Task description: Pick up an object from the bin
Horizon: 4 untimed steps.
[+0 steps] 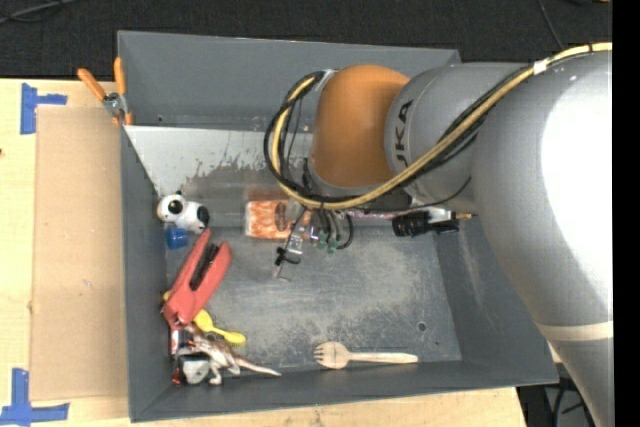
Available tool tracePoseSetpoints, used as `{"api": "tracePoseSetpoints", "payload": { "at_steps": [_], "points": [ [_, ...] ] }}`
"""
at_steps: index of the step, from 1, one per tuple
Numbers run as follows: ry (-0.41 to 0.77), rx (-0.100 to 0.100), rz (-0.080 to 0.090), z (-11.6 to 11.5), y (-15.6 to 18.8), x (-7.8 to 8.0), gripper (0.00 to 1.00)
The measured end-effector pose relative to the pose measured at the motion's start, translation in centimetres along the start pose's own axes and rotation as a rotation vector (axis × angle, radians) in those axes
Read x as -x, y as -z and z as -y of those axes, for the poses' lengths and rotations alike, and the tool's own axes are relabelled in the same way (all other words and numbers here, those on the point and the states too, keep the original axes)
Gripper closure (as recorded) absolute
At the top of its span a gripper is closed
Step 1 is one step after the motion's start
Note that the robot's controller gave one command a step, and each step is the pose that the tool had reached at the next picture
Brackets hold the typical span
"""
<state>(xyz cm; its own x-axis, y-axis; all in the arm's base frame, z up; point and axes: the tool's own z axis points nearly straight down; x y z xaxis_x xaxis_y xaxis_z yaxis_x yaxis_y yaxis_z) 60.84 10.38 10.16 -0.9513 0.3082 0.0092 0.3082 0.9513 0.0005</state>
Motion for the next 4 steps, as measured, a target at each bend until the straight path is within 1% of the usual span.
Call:
{"api": "tracePoseSetpoints", "payload": {
  "at_steps": [1,2,3,4],
  "points": [
    [0.272,0.001,0.017,-0.3,-3.2,1.1,0.0],
    [-0.03,0.001,0.005,-0.7,-3.1,1.0,1.0],
    [-0.03,0.001,0.005,-0.7,-3.1,1.0,1.0],
    [-0.03,0.0,0.003,-0.7,-2.0,0.9,1.0]
  ]
}}
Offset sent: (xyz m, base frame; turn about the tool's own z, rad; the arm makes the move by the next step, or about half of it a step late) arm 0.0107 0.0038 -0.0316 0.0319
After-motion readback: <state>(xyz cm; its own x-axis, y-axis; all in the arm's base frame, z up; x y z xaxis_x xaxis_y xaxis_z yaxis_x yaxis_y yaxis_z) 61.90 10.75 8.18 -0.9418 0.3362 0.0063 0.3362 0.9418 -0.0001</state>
